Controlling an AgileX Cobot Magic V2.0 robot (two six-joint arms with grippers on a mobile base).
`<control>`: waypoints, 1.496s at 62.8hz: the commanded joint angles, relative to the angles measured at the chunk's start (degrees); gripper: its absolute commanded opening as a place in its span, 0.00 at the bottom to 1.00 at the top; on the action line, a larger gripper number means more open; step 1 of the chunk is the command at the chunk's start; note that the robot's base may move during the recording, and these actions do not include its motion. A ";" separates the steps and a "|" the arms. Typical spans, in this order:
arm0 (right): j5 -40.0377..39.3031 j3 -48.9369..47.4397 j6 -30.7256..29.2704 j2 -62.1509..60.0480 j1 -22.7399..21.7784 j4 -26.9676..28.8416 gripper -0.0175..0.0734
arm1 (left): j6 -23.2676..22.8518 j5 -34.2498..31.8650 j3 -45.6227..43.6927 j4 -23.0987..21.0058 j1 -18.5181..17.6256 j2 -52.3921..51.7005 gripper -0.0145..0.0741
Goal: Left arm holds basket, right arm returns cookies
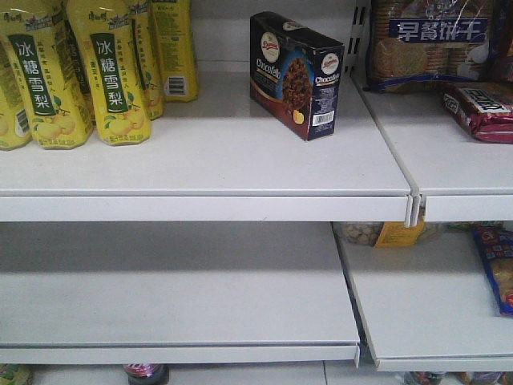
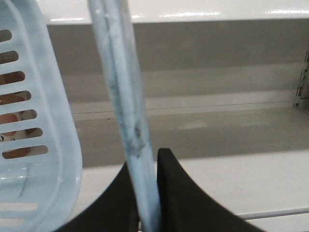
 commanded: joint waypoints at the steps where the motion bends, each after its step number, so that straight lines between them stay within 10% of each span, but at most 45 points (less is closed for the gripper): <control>1: -4.44 -1.29 -0.40 0.90 -0.13 -0.25 0.18 | 2.59 -5.57 -0.79 -1.05 1.49 -0.59 0.16; 77: -4.43 -1.29 -0.40 0.90 -0.13 -0.25 0.18 | 2.17 -5.18 -0.79 -0.92 2.99 -0.54 0.16; 94: -17.75 7.74 1.23 0.90 -5.18 -2.08 0.18 | 2.17 -5.18 -0.79 -0.92 2.99 -0.54 0.16</control>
